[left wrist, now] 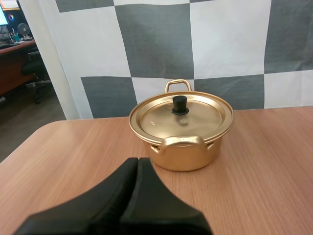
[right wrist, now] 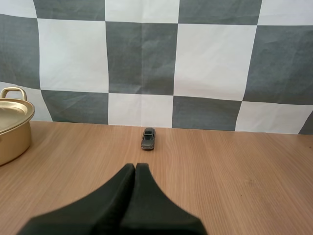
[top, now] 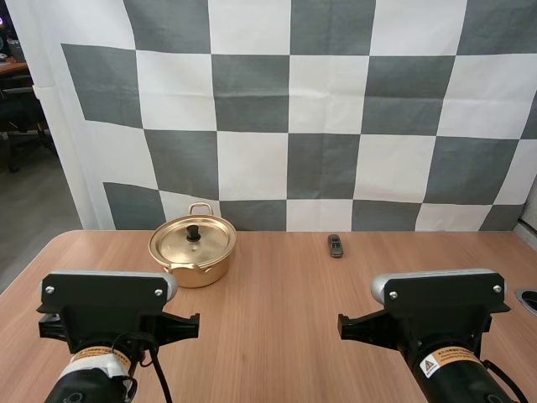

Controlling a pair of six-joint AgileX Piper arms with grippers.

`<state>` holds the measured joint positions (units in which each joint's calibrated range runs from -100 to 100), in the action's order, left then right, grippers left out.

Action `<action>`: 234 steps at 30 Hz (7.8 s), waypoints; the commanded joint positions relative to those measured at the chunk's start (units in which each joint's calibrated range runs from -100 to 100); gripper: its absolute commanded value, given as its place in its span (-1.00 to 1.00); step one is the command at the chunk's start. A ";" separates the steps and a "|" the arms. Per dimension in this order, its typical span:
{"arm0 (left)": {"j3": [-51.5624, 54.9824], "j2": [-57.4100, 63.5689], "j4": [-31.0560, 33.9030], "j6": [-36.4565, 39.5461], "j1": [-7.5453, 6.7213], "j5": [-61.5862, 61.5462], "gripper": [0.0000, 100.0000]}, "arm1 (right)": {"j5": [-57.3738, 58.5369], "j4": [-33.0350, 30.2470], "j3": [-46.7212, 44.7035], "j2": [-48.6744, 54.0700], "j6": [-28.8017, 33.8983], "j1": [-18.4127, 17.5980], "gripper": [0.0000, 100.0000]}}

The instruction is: Open the pot, put the car inside, and close it

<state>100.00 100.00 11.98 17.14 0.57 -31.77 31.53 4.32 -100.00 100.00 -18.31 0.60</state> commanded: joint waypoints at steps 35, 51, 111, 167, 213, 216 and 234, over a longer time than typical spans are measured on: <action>0.00 0.00 15.27 -0.17 -0.06 33.70 -1.00 | -50.10 -14.12 0.00 0.00 -2.49 -0.01 -1.00; -43.73 -10.47 16.30 -0.34 -0.06 37.01 -1.00 | -30.61 1.88 51.50 -22.67 -15.65 -0.42 -1.00; -69.90 -77.17 -14.56 -23.90 -0.06 -50.76 -1.00 | 68.47 -5.08 96.60 -85.87 -4.14 -0.42 -1.00; -70.14 -101.78 -17.42 -32.60 -0.06 -29.21 1.00 | 68.47 -5.40 96.60 -85.00 -4.35 -0.42 -1.00; -70.14 -108.44 -21.95 -36.93 -0.06 -24.84 1.00 | 68.47 -5.09 96.60 -85.00 -4.35 -0.42 -1.00; -70.14 -108.44 -21.65 -36.93 -0.06 -26.53 1.00 | 68.47 -5.09 96.60 -85.00 -4.35 -0.42 -1.00; -70.16 -104.58 -17.14 -30.34 -0.06 -24.64 -1.00 | 68.47 -5.09 96.60 -85.00 -4.35 -0.42 -1.00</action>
<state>30.02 -5.35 -4.80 -13.16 0.50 -57.97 99.96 -0.85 -3.44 14.99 -22.67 0.21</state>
